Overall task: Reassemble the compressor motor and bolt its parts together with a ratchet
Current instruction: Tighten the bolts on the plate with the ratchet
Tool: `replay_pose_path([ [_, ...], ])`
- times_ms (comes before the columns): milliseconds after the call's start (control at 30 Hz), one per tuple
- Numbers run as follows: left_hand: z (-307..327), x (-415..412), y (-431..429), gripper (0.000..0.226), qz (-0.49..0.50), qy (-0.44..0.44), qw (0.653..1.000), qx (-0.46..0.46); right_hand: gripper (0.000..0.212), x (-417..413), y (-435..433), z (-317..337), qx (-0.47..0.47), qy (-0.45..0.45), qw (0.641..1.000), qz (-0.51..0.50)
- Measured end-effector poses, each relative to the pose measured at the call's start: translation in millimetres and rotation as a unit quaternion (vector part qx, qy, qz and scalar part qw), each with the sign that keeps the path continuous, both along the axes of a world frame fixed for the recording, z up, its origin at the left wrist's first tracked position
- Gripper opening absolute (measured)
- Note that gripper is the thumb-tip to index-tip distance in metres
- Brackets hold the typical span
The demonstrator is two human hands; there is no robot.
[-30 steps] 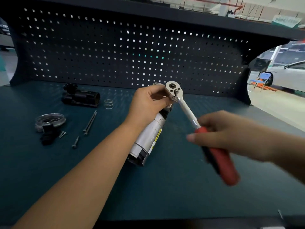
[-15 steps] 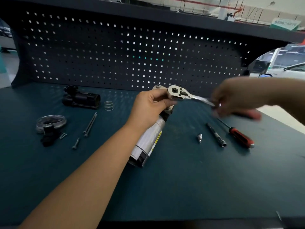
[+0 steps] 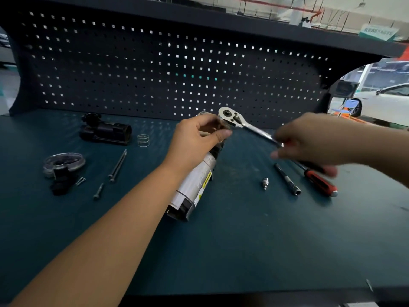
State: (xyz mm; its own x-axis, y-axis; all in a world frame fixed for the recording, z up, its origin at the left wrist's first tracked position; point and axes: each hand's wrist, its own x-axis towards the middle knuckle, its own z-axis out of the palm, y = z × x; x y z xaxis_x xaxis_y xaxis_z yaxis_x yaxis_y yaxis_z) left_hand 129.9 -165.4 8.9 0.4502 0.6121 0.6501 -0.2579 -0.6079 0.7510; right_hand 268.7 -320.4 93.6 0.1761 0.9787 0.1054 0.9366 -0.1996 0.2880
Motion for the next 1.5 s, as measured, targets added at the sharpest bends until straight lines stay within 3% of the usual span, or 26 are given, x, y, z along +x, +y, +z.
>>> replay_pose_path([
  [100,0.5,1.0,-1.0,0.012,0.002,0.005,1.0,0.006,0.039,-29.4,-6.0,-22.1,0.035,0.163,0.986,0.022],
  [233,0.0,4.1,-1.3,0.017,-0.019,-0.008,1.0,-0.006,0.04,-58.7,1.6,-52.2,0.11,0.347,0.931,-0.005],
  [300,-0.2,3.7,-1.1,0.017,-0.028,-0.004,1.0,-0.011,0.041,-63.0,6.9,-53.0,0.095,0.404,0.91,-0.012],
  [333,-0.4,3.1,-0.4,0.018,-0.035,-0.005,0.999,-0.019,0.041,-61.6,8.6,-48.2,0.073,0.388,0.919,-0.015],
  [433,-1.3,1.4,3.6,0.015,-0.047,-0.01,0.998,-0.037,0.034,-43.4,10.0,-22.6,-0.034,0.196,0.98,-0.012],
  [533,-1.7,1.5,3.2,0.012,-0.051,-0.002,0.998,-0.034,0.022,-13.6,18.9,8.5,-0.114,0.023,0.993,-0.027],
  [600,-1.6,3.9,4.5,0.011,-0.058,-0.003,0.997,-0.044,0.01,2.1,30.2,25.4,-0.073,-0.099,0.992,-0.027],
  [700,-2.7,5.4,8.6,0.014,-0.068,-0.012,0.995,-0.071,0.02,17.5,51.9,37.5,0.069,-0.245,0.966,0.037],
  [800,-5.2,3.1,11.4,0.012,-0.073,-0.014,0.995,-0.067,0.025,19.8,65.0,35.2,0.119,-0.259,0.955,0.075],
  [933,-3.4,3.1,10.9,0.013,-0.062,-0.016,0.996,-0.069,0.024,18.4,48.5,28.9,0.057,-0.252,0.966,0.022],
  [1033,-3.3,2.8,9.3,0.014,-0.05,-0.007,0.997,-0.053,0.032,5.0,24.7,19.4,0.001,-0.161,0.987,-0.019],
  [1167,-3.5,3.5,8.6,0.014,-0.054,-0.002,0.997,-0.056,0.052,-36.7,5.4,-2.9,0.011,0.13,0.991,-0.038],
  [1267,-3.9,3.8,9.3,0.014,-0.046,0.001,0.998,-0.048,0.048,-69.3,6.9,-21.7,0.055,0.402,0.913,-0.041],
  [1333,-4.4,4.2,9.8,0.017,-0.042,0.005,0.998,-0.049,0.043,-83.0,14.0,-31.8,0.044,0.528,0.848,-0.029],
  [1400,-4.3,4.9,10.2,0.024,-0.04,0.011,0.998,-0.056,0.042,-86.0,19.1,-37.1,0.012,0.57,0.821,-0.018],
  [1500,-5.4,5.5,12.4,0.018,-0.048,0.019,0.997,-0.054,0.041,-68.7,18.3,-25.8,-0.072,0.488,0.869,-0.043],
])
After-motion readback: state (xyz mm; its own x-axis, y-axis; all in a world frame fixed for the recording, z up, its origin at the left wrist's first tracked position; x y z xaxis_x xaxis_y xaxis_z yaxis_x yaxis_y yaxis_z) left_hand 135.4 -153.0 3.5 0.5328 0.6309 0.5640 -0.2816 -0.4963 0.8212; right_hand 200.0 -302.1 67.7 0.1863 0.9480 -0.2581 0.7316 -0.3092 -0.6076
